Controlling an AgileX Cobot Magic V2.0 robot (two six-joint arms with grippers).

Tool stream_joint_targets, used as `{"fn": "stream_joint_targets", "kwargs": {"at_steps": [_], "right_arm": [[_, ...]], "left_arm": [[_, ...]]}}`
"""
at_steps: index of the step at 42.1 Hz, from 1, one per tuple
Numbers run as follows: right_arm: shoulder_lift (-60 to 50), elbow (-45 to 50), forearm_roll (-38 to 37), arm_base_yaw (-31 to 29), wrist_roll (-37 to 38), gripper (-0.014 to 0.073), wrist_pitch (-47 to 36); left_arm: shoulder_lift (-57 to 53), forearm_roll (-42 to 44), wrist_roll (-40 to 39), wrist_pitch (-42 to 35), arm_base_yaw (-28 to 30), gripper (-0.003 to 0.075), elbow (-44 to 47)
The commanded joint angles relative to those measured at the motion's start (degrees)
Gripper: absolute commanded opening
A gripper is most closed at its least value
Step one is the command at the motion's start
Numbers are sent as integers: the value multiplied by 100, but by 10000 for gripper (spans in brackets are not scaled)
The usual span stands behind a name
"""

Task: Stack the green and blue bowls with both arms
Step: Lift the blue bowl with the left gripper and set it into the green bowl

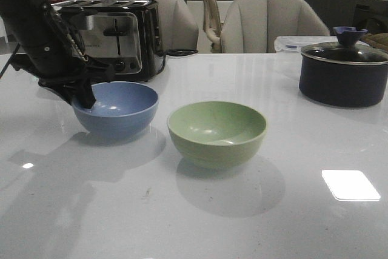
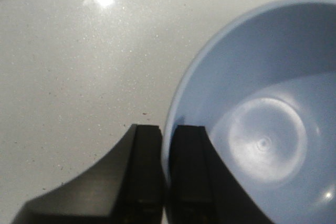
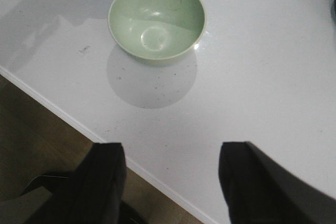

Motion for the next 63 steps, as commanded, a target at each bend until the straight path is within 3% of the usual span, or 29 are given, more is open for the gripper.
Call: {"fn": "stream_joint_targets", "kwargs": {"at_steps": [1,9,17,30,40,43,52,54,63], "right_arm": [[-40,-165,-16,-4,-56,503,-326],[-40,-165,-16,-4,-56,503,-326],[-40,-165,-16,-4,-56,503,-326],[-40,-165,-16,-4,-56,503,-326],[-40,-165,-16,-4,-56,503,-326],[-40,-165,-16,-4,-56,503,-326],[-40,-165,-16,-4,-56,503,-326],[-40,-165,-16,-4,-56,503,-326],[-40,-165,-16,-4,-56,503,-326]], "left_arm": [[-564,54,-3,72,-26,101,-237],[-1227,64,-3,252,-190,101,-470],[-1553,40,-3,341,-765,101,-706],[-1184,41,-3,301,-1857,101,-739],[-641,20,-3,134,-2058,112,-739],[-549,10,-3,85,-2058,165,-739],[-590,-153,-3,128,-2058,542,-753],[-694,-153,-3,243,-2058,573,-753],[-1531,-49,-3,905,-2058,573,-753]]}}
